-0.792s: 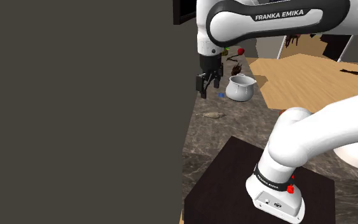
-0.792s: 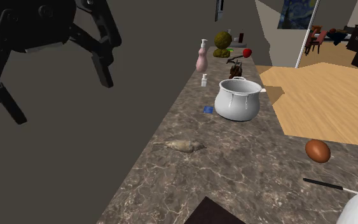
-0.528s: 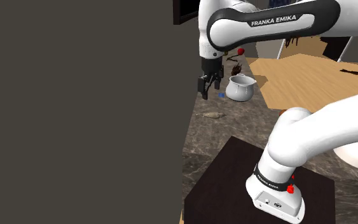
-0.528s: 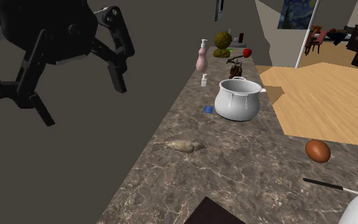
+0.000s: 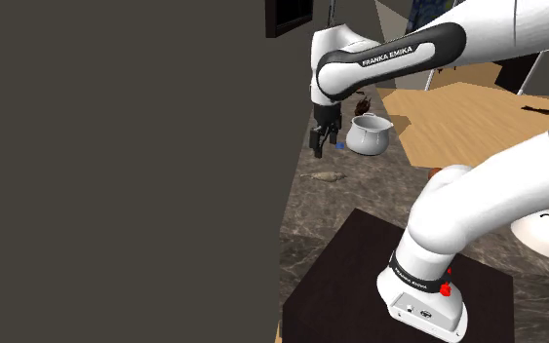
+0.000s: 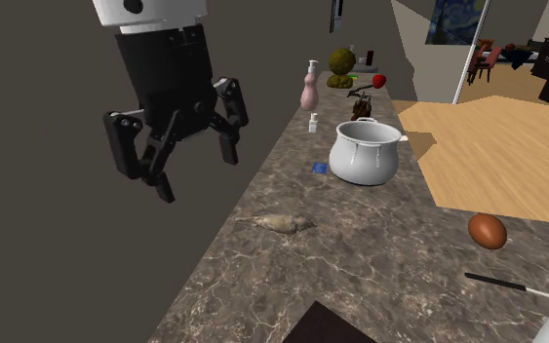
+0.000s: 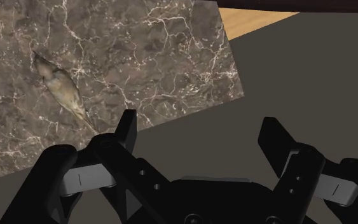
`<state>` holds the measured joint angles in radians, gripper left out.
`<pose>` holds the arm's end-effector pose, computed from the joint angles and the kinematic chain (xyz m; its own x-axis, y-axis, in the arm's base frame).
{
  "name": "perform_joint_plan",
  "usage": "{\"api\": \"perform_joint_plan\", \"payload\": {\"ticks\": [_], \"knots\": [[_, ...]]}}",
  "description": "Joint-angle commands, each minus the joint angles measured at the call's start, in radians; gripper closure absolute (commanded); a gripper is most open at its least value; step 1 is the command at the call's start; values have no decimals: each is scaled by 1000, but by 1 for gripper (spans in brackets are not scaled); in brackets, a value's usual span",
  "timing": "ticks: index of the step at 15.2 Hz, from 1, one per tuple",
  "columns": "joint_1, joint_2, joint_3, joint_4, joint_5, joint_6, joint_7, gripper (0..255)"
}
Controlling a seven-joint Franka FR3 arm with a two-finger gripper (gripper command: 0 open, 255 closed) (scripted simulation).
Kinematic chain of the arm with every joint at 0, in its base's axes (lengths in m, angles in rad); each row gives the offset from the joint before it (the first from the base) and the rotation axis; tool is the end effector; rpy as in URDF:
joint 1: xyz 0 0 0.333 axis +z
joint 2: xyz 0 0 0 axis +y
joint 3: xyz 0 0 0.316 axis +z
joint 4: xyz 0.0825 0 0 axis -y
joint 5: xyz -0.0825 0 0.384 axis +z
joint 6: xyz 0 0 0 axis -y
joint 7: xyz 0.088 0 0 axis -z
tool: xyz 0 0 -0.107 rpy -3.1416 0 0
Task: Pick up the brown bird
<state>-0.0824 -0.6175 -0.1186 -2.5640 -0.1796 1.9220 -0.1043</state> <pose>0.3484 -0.0850 0.4638 0.9992 -0.0117 -0.0387 -0.0080 -0.9955 0.0946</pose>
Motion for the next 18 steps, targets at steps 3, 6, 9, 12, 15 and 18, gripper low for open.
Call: {"api": "perform_joint_plan", "payload": {"ticks": [3,6,9,12,15,18], "knots": [[-24,102,-77,-12,-35,126,-89,0],[-36,197,-134,1,-47,215,-157,0],[-43,304,-188,28,-42,301,-230,0],[-45,420,-237,68,-16,381,-313,0],[-48,544,-278,121,36,451,-408,0],[-60,672,-301,186,113,507,-515,0]]}}
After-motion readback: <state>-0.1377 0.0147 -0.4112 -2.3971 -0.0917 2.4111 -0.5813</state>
